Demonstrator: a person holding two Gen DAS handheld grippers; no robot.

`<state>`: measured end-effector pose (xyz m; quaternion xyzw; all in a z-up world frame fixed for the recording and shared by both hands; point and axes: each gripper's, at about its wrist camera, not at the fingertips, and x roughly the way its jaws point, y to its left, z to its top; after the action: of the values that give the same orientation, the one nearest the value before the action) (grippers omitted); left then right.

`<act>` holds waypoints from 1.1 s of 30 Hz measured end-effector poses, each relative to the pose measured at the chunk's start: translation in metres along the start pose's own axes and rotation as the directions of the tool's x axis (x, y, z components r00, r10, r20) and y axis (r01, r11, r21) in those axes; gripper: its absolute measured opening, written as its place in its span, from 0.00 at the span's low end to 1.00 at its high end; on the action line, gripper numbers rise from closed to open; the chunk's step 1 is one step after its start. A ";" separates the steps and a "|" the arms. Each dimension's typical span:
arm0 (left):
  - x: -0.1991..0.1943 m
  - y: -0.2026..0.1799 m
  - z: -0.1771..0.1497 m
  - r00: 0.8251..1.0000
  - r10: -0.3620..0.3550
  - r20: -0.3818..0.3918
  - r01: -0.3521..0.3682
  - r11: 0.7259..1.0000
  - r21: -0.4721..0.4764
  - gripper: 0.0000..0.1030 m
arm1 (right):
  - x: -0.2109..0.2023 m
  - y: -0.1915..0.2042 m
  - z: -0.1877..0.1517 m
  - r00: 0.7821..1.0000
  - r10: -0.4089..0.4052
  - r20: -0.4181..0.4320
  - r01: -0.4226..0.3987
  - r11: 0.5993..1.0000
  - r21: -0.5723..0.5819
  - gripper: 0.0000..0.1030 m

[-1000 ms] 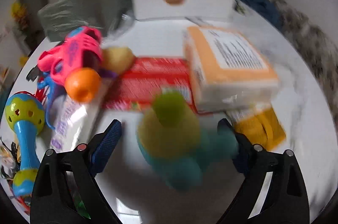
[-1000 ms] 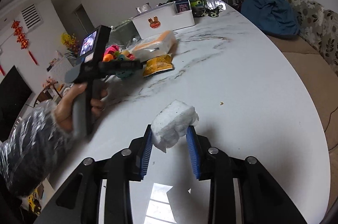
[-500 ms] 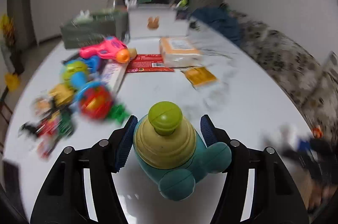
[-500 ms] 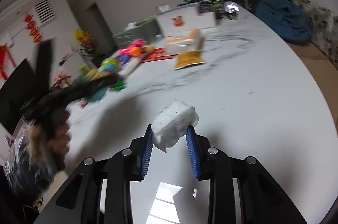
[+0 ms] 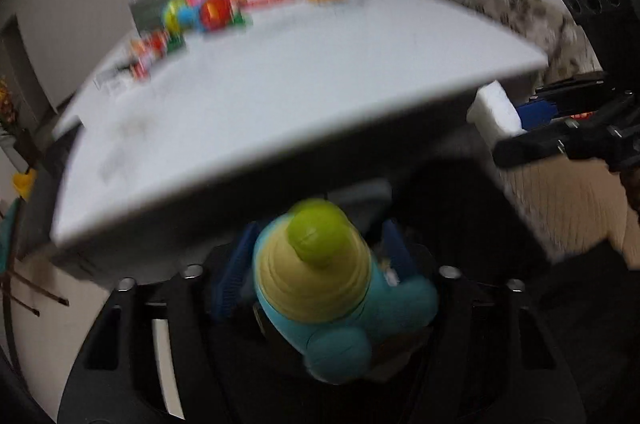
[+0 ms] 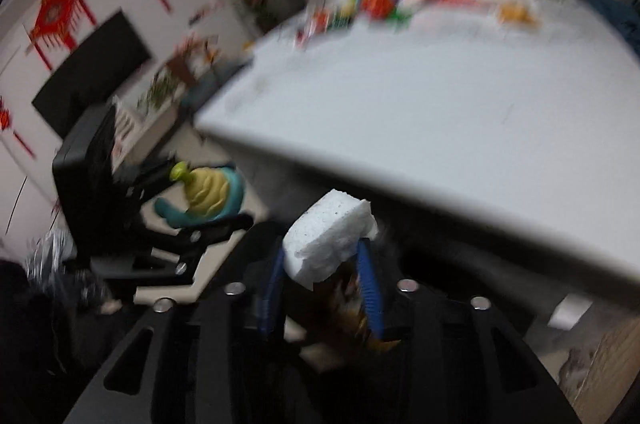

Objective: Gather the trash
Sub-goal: 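Lower the toy and sponge into the cardboard box and open both tools, then grasp the orange tissue pack with the right tool while the left tool grasps the blue rattle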

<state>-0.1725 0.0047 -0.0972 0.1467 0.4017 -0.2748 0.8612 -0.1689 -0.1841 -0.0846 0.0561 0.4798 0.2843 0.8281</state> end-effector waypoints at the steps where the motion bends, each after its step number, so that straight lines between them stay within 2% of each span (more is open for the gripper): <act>1: 0.009 0.001 -0.009 1.000 0.009 -0.019 -0.009 1.000 0.011 0.86 | 0.011 -0.002 -0.005 0.999 -0.002 -0.033 0.002 1.000 0.012 0.56; 2: 0.016 0.003 -0.014 0.999 0.019 -0.028 -0.018 1.000 0.017 0.87 | 0.023 -0.006 -0.010 0.997 0.004 -0.071 -0.002 1.000 0.027 0.59; 5: 0.035 0.008 -0.024 0.997 0.015 -0.077 -0.014 1.000 0.011 0.87 | 0.057 -0.021 -0.022 0.986 -0.002 -0.165 0.016 0.996 0.084 0.59; 8: 0.037 0.019 -0.023 0.996 -0.005 -0.092 0.002 0.999 -0.038 0.87 | 0.058 -0.029 -0.025 0.984 0.008 -0.177 0.015 0.991 0.130 0.59; 11: 0.021 0.029 -0.013 0.999 -0.021 -0.045 0.018 0.997 -0.072 0.87 | 0.026 -0.025 -0.013 0.993 0.020 -0.118 -0.006 0.993 0.116 0.59; 13: 0.004 0.036 0.000 1.000 -0.026 0.007 0.027 0.995 -0.101 0.87 | 0.000 -0.022 0.010 0.998 0.037 -0.045 -0.033 0.996 0.086 0.60; 14: -0.004 0.040 0.008 0.999 -0.026 0.038 0.031 0.993 -0.115 0.87 | -0.020 -0.021 0.026 1.000 0.018 0.017 -0.019 0.998 0.056 0.61; 16: -0.019 0.048 0.028 0.994 -0.026 0.104 0.041 0.989 -0.144 0.88 | -0.050 -0.024 0.061 0.991 -0.038 0.130 0.038 0.999 0.000 0.78; 18: -0.025 0.056 0.052 0.988 -0.022 0.156 0.048 0.985 -0.164 0.89 | -0.071 -0.038 0.109 0.956 -0.159 0.247 0.173 0.984 -0.038 0.83; 19: -0.028 0.060 0.065 0.983 -0.017 0.182 0.050 0.983 -0.177 0.89 | -0.073 -0.047 0.128 0.941 -0.199 0.273 0.217 0.976 -0.036 0.86; 21: -0.030 0.064 0.081 0.977 -0.020 0.212 0.062 0.979 -0.195 0.89 | -0.070 -0.077 0.177 0.903 -0.278 0.327 0.287 0.958 0.019 0.91; 22: -0.028 0.067 0.091 0.974 -0.021 0.225 0.069 0.975 -0.211 0.89 | -0.063 -0.102 0.211 0.874 -0.332 0.356 0.325 0.942 0.080 0.95; 23: -0.023 0.069 0.098 0.973 -0.021 0.229 0.074 0.971 -0.226 0.89 | -0.057 -0.118 0.229 0.863 -0.357 0.358 0.340 0.934 0.113 0.95; 24: -0.019 0.068 0.102 0.974 -0.022 0.227 0.077 0.969 -0.236 0.89 | -0.041 -0.142 0.262 0.855 -0.393 0.340 0.359 0.920 0.160 0.95; 27: -0.002 0.070 0.116 0.979 -0.045 0.199 0.097 0.960 -0.264 0.89 | 0.003 -0.192 0.323 0.864 -0.442 0.242 0.392 0.891 0.231 0.95; 28: 0.002 0.072 0.118 0.981 -0.043 0.189 0.094 0.958 -0.272 0.89 | 0.022 -0.208 0.344 0.857 -0.478 0.193 0.425 0.867 0.259 0.95; 30: 0.007 0.074 0.115 0.983 -0.034 0.178 0.082 0.959 -0.271 0.89 | 0.058 -0.234 0.373 0.849 -0.520 0.094 0.474 0.827 0.303 0.95; 33: 0.012 0.078 0.116 0.988 -0.003 0.154 0.044 0.964 -0.264 0.89 | 0.105 -0.264 0.386 0.854 -0.520 -0.034 0.500 0.800 0.331 0.95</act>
<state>-0.0491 0.0082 -0.0307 0.0032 0.3697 -0.2391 0.8979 0.3001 -0.2793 -0.0549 0.0702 0.4931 -0.0345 0.8665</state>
